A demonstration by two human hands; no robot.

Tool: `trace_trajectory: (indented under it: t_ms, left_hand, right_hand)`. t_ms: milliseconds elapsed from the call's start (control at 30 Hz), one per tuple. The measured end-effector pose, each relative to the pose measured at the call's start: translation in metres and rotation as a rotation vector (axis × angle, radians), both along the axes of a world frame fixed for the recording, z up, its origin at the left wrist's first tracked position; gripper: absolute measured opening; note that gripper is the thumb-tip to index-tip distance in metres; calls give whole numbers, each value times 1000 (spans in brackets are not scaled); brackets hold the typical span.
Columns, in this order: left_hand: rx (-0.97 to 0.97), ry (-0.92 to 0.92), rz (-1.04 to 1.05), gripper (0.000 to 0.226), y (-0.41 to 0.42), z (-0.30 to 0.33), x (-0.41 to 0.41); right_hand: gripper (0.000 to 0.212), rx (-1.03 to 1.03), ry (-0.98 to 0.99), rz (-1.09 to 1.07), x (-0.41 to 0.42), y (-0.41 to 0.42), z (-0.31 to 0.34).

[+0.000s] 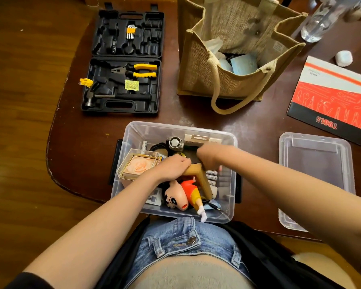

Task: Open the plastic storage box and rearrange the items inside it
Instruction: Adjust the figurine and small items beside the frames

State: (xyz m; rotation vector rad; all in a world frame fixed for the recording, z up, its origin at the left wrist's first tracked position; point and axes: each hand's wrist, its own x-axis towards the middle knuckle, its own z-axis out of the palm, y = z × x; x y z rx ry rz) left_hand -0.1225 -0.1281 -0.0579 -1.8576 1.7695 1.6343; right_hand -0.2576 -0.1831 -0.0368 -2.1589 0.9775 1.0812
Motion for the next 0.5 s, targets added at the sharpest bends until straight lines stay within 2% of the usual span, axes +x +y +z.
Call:
trace_trajectory:
  t_ms: [67,233,333,433,500]
  left_hand:
    - [11,-42,0,40,2,-1,-1]
    - [48,-102,-49,40,2,7,-9]
    - [71,-104,-14,35,4,11,-9]
    - [120,-55,8,25,5,16,-8]
    - [97,-48,-51,28,4,24,-5]
  right_hand:
    - [27,-82,-78,44,7,-16,30]
    - [21,-232,-498,-33,61,-32,57]
    - [19,-301,-438,52,101,-26,27]
    - [22,-232,-317,174,118,-25,-10]
    - [24,-180,-271,233,125,-28,-28]
